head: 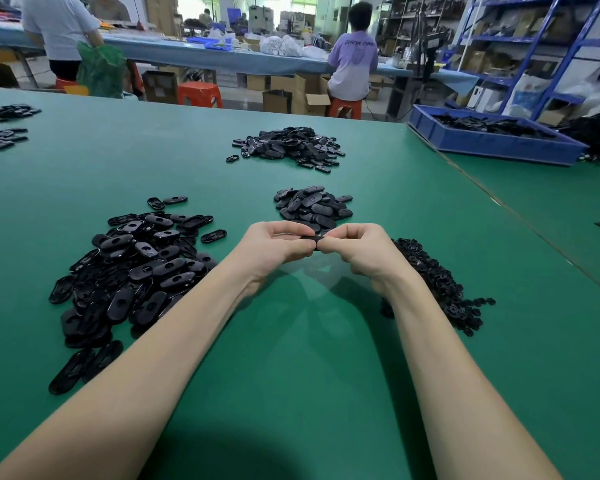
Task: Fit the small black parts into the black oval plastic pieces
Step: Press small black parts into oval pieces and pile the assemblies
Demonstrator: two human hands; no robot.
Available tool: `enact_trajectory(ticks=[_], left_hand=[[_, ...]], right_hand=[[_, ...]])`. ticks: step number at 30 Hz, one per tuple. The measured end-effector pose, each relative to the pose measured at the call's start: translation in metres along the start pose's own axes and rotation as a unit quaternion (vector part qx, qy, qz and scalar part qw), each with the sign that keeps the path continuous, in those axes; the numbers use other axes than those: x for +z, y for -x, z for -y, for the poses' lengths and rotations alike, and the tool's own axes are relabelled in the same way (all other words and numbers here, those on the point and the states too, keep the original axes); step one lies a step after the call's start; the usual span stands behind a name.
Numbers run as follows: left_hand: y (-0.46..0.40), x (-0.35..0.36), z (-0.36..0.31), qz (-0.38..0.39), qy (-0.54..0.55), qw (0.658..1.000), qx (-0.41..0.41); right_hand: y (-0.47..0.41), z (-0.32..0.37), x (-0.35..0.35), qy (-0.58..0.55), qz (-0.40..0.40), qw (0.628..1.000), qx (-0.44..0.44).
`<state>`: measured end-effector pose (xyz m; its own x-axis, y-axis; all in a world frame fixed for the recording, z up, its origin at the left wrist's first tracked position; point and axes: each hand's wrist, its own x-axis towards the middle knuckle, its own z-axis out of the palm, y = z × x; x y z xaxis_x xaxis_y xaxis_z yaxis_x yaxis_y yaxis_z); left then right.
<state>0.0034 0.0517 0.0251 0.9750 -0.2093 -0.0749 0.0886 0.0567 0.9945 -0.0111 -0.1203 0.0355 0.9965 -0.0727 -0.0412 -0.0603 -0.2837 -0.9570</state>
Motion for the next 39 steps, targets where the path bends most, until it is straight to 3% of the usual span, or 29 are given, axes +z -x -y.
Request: enact_trajectory(ticks=[7,14,19,25,29,39], left_hand=[[0.0,0.007,0.006,-0.052,-0.051,0.997,0.025],[-0.014,-0.009,-0.012,-0.014,-0.231,0.965,0.122],[-0.061,0.004,-0.021,-0.102,-0.296,0.936,0.162],[-0.111,0.021,-0.022,-0.181,-0.36,0.906,0.132],[-0.118,0.023,-0.014,-0.193,-0.38,0.895,0.13],[-0.079,0.013,-0.01,-0.189,-0.342,0.905,0.168]], right_hand=[[0.001,0.001,0.009,0.038,-0.04,0.998,-0.015],[0.001,0.002,-0.003,-0.103,-0.047,0.992,0.056],[-0.006,-0.002,-0.007,-0.112,-0.054,0.99,0.07],[-0.011,-0.011,-0.008,-0.11,-0.031,0.99,0.084],[-0.012,-0.013,-0.004,-0.112,-0.026,0.99,0.079],[-0.01,-0.012,0.008,-0.077,-0.017,0.995,0.062]])
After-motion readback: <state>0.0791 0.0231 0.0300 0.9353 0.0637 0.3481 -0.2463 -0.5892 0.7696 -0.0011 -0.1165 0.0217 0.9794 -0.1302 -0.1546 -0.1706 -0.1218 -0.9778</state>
